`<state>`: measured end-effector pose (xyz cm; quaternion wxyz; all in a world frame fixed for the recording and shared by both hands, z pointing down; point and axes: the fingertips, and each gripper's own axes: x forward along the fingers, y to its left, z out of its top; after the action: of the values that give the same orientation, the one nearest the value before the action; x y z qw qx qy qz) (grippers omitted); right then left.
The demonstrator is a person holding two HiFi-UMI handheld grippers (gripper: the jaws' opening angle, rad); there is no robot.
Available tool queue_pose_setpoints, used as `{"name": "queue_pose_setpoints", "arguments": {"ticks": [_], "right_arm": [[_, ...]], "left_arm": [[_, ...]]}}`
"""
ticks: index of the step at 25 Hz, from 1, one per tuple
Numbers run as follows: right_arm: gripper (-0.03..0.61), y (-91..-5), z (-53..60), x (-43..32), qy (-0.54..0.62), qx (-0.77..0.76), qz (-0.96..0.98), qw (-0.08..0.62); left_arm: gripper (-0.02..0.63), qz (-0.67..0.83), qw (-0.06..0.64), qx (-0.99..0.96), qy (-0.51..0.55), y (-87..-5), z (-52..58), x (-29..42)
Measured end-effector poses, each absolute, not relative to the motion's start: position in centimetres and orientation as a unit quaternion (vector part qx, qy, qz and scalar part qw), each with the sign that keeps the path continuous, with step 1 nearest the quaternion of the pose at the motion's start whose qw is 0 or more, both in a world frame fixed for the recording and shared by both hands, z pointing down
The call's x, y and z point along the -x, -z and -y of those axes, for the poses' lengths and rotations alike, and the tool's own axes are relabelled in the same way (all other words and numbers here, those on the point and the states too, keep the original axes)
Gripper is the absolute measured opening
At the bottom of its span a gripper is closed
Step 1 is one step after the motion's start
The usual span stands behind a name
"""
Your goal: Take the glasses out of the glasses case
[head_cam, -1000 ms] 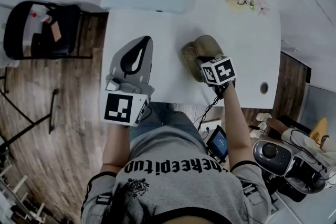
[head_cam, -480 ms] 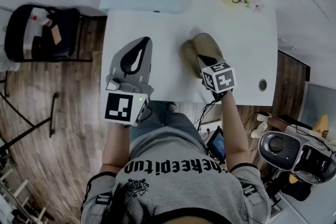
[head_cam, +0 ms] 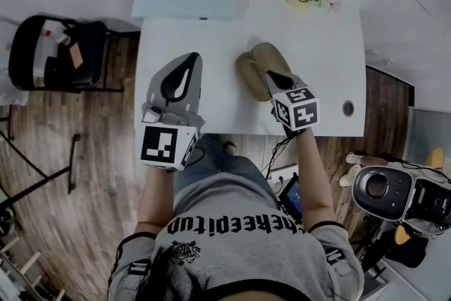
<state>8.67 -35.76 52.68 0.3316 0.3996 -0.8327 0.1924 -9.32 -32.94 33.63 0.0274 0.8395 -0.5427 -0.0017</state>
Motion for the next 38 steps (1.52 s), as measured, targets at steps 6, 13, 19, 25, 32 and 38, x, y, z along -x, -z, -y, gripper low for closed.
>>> {"name": "queue_pose_setpoints", "arguments": {"ticks": [6,13,19,25,32,38], "right_arm": [[0.006,-50.2,34.7,-9.1,-0.185,-0.413,0.843,0.292],[0.006,-47.1,32.8,-9.3,-0.170,-0.425,0.855,0.245],[0.006,-44.8,30.9,-9.7,-0.158,-0.434,0.861,0.211],[0.006,-42.5,29.0,-10.3,-0.148,-0.439,0.869,0.177],[0.006,-40.0,26.8,-11.0,-0.132,-0.440,0.876,0.144],[0.006,-37.8,25.1,-11.7,-0.113,-0.443,0.882,0.118]], "left_arm": [[0.020,0.543,0.019,-0.840,0.003,-33.0,31.6,8.8],[0.020,0.544,0.008,-0.839,0.006,-32.2,29.8,8.3],[0.020,0.540,-0.003,-0.842,0.011,-31.6,28.3,7.4],[0.020,0.537,-0.010,-0.843,0.012,-30.9,26.6,6.2],[0.020,0.535,-0.020,-0.844,0.016,-30.1,24.8,5.0],[0.020,0.531,-0.029,-0.847,0.022,-29.7,23.5,3.9]]}}
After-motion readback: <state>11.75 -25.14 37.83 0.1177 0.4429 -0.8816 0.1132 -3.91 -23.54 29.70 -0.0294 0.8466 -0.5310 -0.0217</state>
